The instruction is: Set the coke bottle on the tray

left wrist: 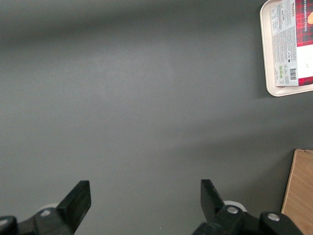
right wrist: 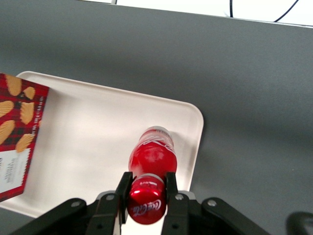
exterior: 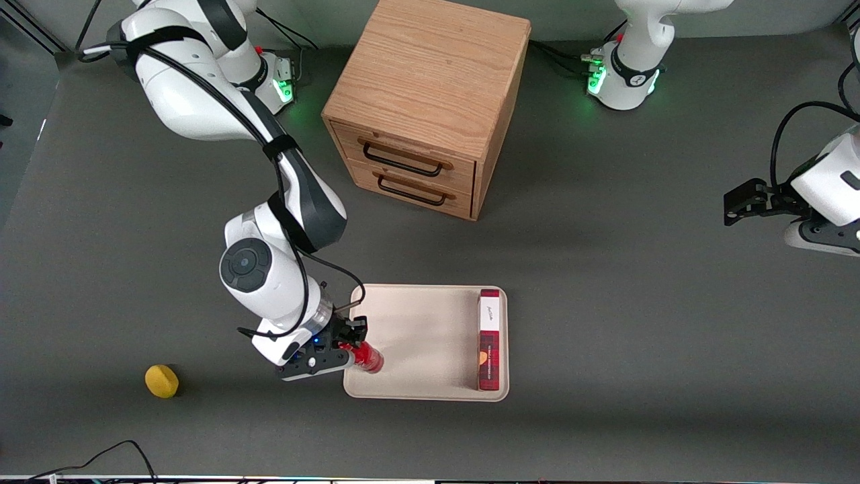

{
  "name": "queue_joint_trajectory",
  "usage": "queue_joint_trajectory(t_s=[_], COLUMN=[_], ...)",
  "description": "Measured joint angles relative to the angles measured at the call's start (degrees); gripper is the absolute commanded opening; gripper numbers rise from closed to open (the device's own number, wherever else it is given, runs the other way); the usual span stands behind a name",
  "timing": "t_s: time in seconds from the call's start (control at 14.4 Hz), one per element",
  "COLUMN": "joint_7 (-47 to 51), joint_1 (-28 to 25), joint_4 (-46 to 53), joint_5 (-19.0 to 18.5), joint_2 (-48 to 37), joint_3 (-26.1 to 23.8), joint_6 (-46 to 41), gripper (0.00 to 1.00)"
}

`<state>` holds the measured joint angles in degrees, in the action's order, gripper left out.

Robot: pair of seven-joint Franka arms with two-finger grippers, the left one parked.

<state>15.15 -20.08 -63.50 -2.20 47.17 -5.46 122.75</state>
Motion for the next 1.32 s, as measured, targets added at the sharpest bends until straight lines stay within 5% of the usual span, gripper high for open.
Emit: queue_joint_trajectory(t_s=[0.21, 0.35, 0.48, 0.55, 0.62, 0.76, 1.32], joint_7=[0.0, 0.0, 0.0, 0.0, 0.0, -0.05, -0.03], joint_1=[0.01, 0.0, 0.0, 0.0, 0.03, 0.3, 1.06], joint_4=[0.08, 0.08, 0.09, 0.16, 0.2, 0.43, 2.75], joint_5=[-1.26, -1.35, -1.39, -1.39, -1.39, -1.4, -1.4], joint_2=[0.95, 1.46, 1.78, 1.84, 1.86, 1.88, 0.34], joint_3=[0.38, 0.39, 0.4, 0.42, 0.5, 0.61, 0.7], joint_6=[0.22, 0.63, 0.83, 0.93, 0.93, 0.94, -2.3], gripper=[0.03, 0.27, 0.39, 0.54, 0.8, 0.96, 1.0])
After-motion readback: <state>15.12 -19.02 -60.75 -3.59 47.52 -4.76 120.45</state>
